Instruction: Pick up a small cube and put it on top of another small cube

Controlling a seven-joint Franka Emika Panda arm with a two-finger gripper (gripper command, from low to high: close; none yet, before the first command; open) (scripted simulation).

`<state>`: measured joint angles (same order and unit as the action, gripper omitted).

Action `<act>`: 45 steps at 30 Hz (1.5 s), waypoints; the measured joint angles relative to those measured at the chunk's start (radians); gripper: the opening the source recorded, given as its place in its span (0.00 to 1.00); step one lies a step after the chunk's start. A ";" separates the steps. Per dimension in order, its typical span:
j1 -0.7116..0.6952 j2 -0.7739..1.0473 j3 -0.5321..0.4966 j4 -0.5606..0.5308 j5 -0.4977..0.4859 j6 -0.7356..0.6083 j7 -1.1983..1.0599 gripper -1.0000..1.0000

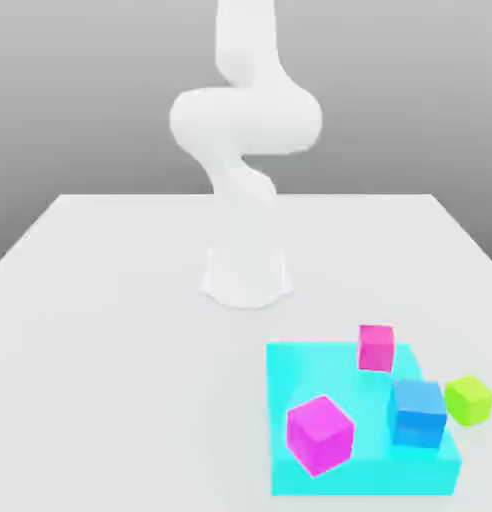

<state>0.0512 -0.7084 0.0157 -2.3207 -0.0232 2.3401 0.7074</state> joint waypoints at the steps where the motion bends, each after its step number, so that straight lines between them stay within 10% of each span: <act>1: 0.021 0.040 0.007 -0.009 -0.009 0.017 -0.041 0.50; 30: 0.489 1.093 0.154 -0.178 -0.212 0.533 -0.968 0.50; 31: 0.503 1.122 0.137 -0.172 -0.225 0.555 -0.959 0.00; 45: 0.426 0.902 0.185 -0.199 -0.109 0.362 -0.991 0.00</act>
<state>0.4775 0.1932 0.2012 -2.5199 -0.1319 2.7019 -0.2831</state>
